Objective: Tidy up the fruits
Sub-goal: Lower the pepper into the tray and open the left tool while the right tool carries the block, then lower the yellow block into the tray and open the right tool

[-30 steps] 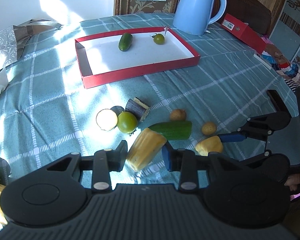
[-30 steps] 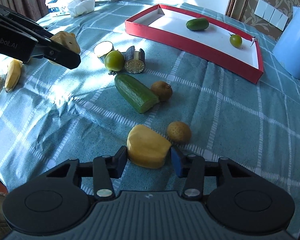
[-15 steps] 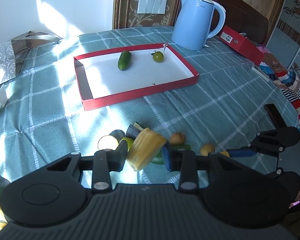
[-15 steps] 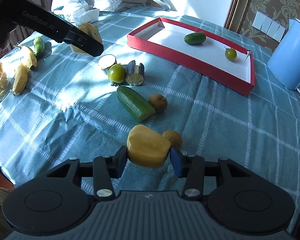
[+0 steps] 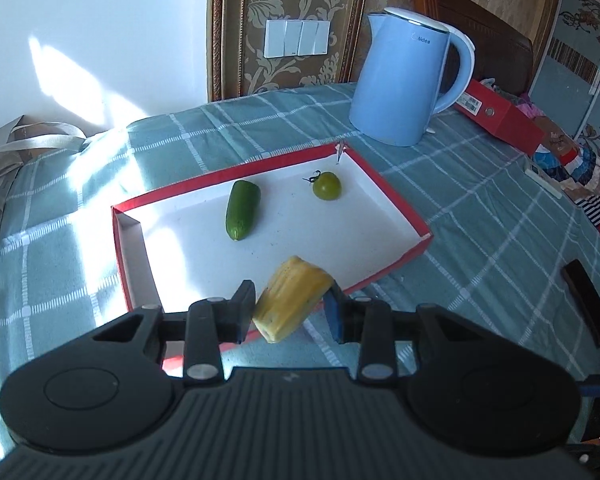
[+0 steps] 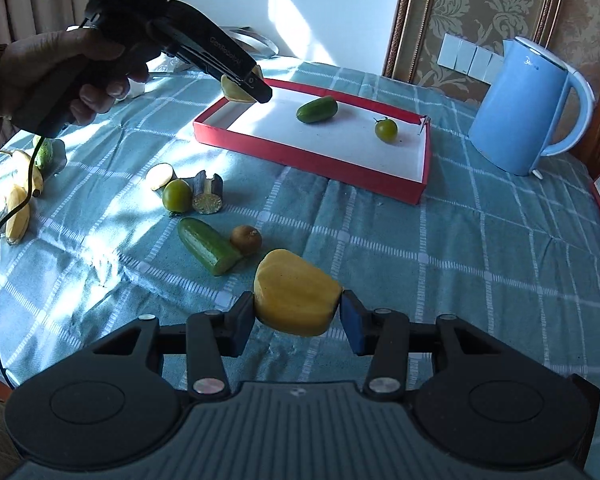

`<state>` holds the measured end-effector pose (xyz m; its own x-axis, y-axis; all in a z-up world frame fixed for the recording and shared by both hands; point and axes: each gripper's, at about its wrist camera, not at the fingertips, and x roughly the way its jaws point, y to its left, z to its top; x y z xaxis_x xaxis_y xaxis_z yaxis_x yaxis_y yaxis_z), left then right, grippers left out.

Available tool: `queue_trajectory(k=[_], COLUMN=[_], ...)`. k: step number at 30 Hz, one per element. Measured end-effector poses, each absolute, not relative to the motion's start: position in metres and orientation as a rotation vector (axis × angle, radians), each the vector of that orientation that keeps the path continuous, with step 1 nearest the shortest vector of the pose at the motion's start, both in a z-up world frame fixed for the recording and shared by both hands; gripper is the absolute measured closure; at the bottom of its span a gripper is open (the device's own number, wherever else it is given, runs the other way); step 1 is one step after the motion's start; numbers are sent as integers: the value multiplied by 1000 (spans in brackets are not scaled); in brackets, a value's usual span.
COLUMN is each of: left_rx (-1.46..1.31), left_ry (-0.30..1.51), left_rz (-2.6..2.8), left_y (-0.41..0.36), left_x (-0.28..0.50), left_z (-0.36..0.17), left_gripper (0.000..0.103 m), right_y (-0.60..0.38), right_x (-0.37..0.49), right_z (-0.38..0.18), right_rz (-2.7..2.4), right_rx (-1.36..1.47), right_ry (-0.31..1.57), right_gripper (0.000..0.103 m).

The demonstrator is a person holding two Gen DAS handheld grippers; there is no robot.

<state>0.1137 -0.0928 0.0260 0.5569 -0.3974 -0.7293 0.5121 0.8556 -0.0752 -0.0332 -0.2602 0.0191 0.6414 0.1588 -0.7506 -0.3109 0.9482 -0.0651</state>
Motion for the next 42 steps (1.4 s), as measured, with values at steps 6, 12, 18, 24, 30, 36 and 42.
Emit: queue_trajectory(k=[6,12,18,24,30,36,42], left_rx=[205,252,272,255,125,16,16], left_ry=[874,920,888,825,748,723,724], left_rz=[-460,-391,-314,-252,-163,-75,-19], left_y=[-116,-124,-121,-111,-77,-42,-27], left_x=[173,200,194,184,134,55,-3], left_z=[-6,-35,-37,-17,22,44,49], left_gripper=[70,69,43,23,12,5,2], right_y=[-274,-286,-289,-283,-285,-292,-296], right_x=[-36,-37,-34,-23,9,65,118], right_z=[21,21,21,26,43,51,45], right_rz=[226,194,196,228,240,244,244], right_rx=[-166,-120,-120,-151,-168,-155,-136], right_ry=[843,854,856,830,750,682,680], right_gripper=[58,58,58,58,58,58,58])
